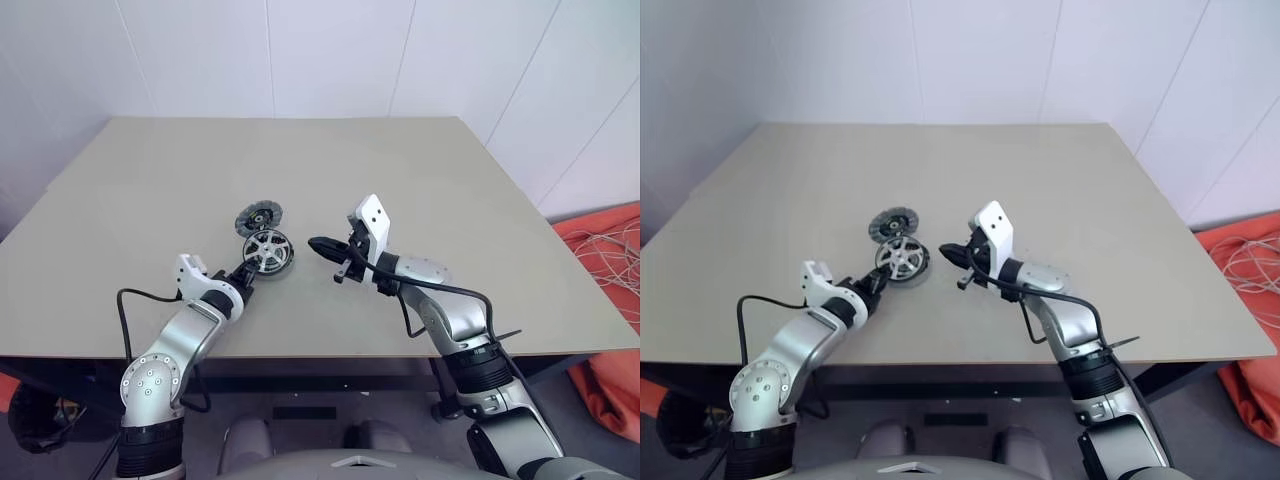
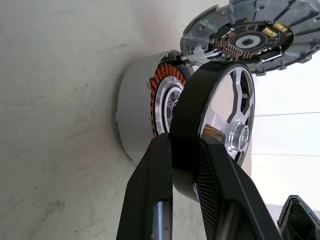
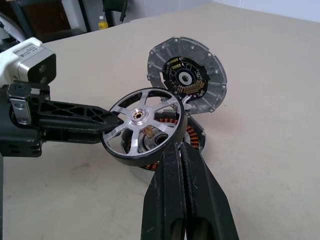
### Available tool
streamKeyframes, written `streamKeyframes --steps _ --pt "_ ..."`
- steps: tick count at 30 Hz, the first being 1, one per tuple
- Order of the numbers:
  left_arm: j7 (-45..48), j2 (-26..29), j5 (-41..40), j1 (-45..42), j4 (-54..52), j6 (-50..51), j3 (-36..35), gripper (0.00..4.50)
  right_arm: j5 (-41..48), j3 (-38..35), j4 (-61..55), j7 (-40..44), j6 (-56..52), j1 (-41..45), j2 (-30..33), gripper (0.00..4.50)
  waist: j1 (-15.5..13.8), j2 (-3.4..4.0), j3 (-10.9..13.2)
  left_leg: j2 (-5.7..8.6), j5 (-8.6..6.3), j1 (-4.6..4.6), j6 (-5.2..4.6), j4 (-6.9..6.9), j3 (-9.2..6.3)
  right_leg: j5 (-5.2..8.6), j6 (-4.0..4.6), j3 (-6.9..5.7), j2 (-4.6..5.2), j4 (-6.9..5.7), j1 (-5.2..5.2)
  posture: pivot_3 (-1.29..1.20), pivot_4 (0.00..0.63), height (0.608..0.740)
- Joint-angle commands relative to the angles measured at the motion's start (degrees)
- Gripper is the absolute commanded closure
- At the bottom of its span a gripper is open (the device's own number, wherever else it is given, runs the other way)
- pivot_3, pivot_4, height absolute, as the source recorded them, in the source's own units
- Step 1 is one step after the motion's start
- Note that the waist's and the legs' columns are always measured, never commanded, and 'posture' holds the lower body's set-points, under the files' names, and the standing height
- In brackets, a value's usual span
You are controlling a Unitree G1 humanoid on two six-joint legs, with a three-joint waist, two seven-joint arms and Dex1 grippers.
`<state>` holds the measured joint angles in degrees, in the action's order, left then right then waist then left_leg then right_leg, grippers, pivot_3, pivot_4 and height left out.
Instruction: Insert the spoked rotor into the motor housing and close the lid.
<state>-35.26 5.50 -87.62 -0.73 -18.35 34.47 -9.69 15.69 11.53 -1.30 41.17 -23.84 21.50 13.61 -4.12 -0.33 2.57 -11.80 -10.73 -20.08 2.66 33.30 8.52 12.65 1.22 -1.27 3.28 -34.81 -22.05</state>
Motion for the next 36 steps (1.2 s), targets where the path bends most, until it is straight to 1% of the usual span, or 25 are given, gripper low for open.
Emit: streamKeyframes --steps 1,8,25,35,36 --pt "1.0 -0.7 0.3 -2.9 -0.1 -0.1 0.2 4.15 0.5 -0.3 -3.2 -0.2 0.4 0.8 -0.2 4.50 0.0 0.00 0.0 0.00 0.01 0.00 0.01 0.00 0.00 0.00 0.00 0.00 0.00 0.00 0.00 0.00 0.000 0.740" --pt "1.0 -1.9 1.3 -4.2 0.8 -0.3 -0.1 4.15 0.5 -0.3 -3.5 -0.6 0.2 0.7 -0.3 4.50 0.0 0.00 0.0 0.00 0.01 0.00 0.03 0.00 -0.01 0.00 0.00 -0.01 0.00 0.00 0.00 0.00 0.000 0.740" --pt "-2.0 -4.2 3.8 -3.6 0.5 -1.8 -1.8 4.15 0.8 -0.4 -4.2 -0.9 -0.4 0.4 -0.2 4.50 0.0 0.00 0.0 0.00 0.01 -0.02 0.02 0.00 -0.01 0.00 0.00 -0.01 0.01 0.01 0.00 0.00 0.000 0.740" --pt "-1.8 -4.4 4.5 -4.1 1.0 -1.1 -2.3 4.15 0.6 -0.3 -3.6 -1.0 -0.2 1.1 -0.4 4.50 0.0 0.00 0.0 0.00 0.01 -0.03 0.02 -0.01 -0.01 0.00 -0.01 -0.02 0.01 0.02 -0.01 0.00 0.000 0.740" --pt "-1.8 -4.5 4.5 -4.1 1.0 -1.1 -2.3 3.80 0.6 -0.3 -3.5 -1.0 -0.2 1.1 -0.5 4.50 0.0 0.00 0.0 0.00 0.01 -0.03 0.02 -0.01 -0.01 0.00 -0.01 -0.01 0.01 0.02 -0.01 0.00 0.000 0.740"
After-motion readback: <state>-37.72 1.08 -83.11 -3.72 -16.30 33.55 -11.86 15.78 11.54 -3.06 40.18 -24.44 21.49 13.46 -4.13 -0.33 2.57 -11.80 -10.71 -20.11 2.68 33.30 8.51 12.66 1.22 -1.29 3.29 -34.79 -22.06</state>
